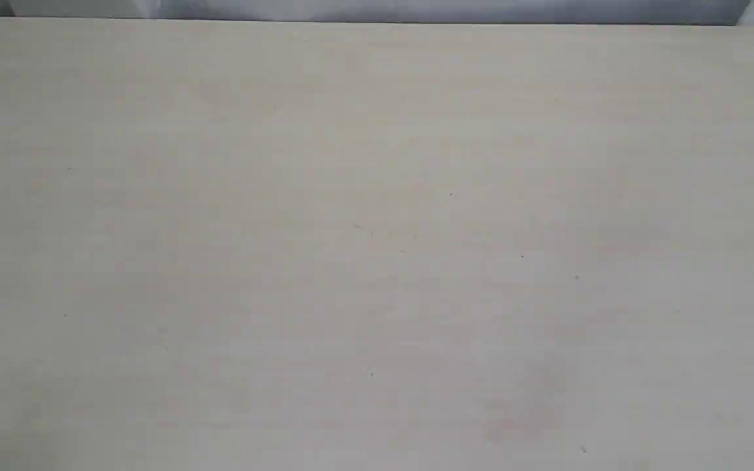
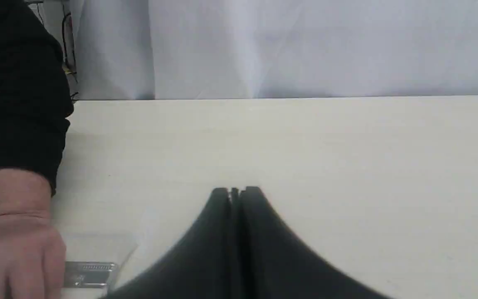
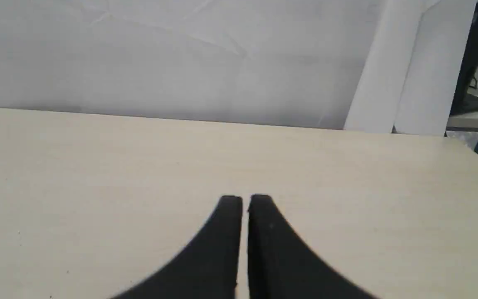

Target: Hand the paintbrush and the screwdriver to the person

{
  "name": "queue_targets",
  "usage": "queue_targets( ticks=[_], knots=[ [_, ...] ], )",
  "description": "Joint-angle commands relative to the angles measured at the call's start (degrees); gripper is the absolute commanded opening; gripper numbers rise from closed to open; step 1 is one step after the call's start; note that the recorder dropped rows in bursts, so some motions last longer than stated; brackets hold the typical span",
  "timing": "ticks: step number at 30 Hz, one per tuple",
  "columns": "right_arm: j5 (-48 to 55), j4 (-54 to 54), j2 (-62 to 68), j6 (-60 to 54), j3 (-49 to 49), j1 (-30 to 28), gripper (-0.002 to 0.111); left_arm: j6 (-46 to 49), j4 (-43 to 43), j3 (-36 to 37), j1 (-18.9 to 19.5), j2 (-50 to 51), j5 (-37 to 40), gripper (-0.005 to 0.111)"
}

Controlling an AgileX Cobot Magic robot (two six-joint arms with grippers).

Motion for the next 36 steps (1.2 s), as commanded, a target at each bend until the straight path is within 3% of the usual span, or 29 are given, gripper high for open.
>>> queue_targets(
  ticks=[1, 9, 36],
  knots=[
    [2.98, 0.03, -0.28, 0.19, 0.20, -0.31, 0.004, -0.12, -0.24, 0.12, -0.47, -0.14, -0.30, 0.000],
    [9.07, 0.03, -0.28, 0.19, 0.20, -0.31, 0.004, -0.12, -0.24, 0.12, -0.47, -0.14, -0.30, 0.000],
    [8.97, 2.60, -0.28, 0.19, 0.20, -0.31, 0.004, -0.12, -0.07, 0.12, -0.47, -0.14, -0.44, 0.000]
  ],
)
